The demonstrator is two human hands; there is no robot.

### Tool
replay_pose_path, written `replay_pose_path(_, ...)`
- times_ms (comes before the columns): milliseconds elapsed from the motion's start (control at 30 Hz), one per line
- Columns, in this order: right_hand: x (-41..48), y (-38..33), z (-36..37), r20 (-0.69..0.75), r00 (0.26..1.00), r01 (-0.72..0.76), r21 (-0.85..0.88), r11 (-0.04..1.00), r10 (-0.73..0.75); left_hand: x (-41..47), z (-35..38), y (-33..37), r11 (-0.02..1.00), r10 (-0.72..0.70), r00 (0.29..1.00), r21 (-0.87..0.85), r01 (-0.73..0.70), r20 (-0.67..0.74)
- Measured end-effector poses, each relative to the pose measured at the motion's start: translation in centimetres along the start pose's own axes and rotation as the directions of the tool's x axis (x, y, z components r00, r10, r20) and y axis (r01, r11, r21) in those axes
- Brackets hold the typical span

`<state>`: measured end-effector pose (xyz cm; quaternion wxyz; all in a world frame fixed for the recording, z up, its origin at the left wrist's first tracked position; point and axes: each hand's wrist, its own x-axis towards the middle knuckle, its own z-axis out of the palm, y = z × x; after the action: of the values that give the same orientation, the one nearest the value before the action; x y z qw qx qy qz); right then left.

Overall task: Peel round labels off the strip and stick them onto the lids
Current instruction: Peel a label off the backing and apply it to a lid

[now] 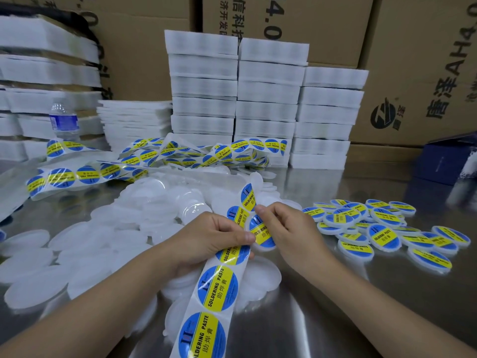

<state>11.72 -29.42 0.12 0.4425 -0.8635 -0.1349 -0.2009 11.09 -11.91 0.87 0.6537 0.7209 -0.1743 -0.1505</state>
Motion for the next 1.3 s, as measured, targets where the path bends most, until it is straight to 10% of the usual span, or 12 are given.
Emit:
replay_pose_path(667,-0.4,-0.3,-1.1,0.159,0.963,0.235,-0.1,0.967,-0.218,0.3,-0.2,0.0,0.982,0.019,0.994,-0.187,-0.039,-0.106)
replay_pose_path(867,1.9,1.9,-3.7,-0.233,0.971,0.035,-0.116,0.993,-0.061,0.6,0.0,0.1,0.969,0.004,0.989,-0.243,-0.04,-0.146)
replay_pose_path(1300,2.9,8.6,-5.9,-0.296,0.911,-0.394,-0.829,0.396,0.287,0.6,-0.5,0.0,0.953,0.021,0.991,-0.298,-0.059,-0.131)
